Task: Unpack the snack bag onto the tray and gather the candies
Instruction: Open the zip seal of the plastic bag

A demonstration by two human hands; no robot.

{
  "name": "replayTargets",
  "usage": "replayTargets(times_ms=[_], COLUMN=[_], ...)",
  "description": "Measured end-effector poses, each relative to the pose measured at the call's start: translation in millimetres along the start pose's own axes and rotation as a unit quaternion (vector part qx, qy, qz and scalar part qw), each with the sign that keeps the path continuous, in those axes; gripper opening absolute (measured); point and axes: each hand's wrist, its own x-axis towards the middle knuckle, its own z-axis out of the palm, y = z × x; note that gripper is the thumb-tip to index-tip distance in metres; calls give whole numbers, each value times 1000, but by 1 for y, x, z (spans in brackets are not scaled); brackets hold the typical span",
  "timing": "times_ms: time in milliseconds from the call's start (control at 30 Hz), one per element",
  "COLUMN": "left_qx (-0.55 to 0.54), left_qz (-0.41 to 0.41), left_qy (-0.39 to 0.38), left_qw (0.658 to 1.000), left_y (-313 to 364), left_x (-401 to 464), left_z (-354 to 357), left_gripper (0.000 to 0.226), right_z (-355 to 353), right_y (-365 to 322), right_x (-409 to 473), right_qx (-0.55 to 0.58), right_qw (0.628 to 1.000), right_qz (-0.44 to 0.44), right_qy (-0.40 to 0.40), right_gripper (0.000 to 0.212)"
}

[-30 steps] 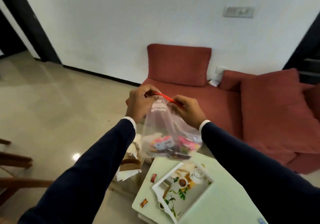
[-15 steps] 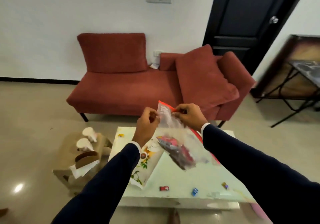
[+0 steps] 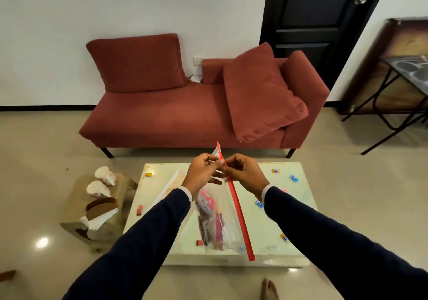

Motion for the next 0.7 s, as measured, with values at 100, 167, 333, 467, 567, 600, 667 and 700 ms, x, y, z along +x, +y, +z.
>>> replayTargets(times_ms=[100,167,333,467,567,600,667,700], left_qx=[-7,-6,-15,-44,-45,-41,-37,-36], left_qz=[-13,-29,-56,-63,-59,-60,-65,-65], left_qy=[11,19,46,48,49,48,46,46], left_qw=[1000,999,997,996,996,996,996,996], left_y=[4,6,3,5,12,15,18,19], left_x=[9,17,35,47,58,62,70,73], left_z=[25,48,95,118,129,132,136,136], left_gripper=[17,15,11,15,12,13,15,16], right_z=[-29,-53,-96,-122,-136,-139,-143,-144], right_y=[16,29,50,58,63,64,65,66], right_x=[7,14,29,39,47,50,56,58], right_qx=[22,35,54,81,98,98,91,85], right_qw=[1000,999,996,994,993,993,994,995], right_qz=[18,28,46,53,51,50,49,46], right_qy=[-5,-18,-46,-53,-44,-39,-27,-21], right_gripper=[14,15,15,16,16,16,15,14])
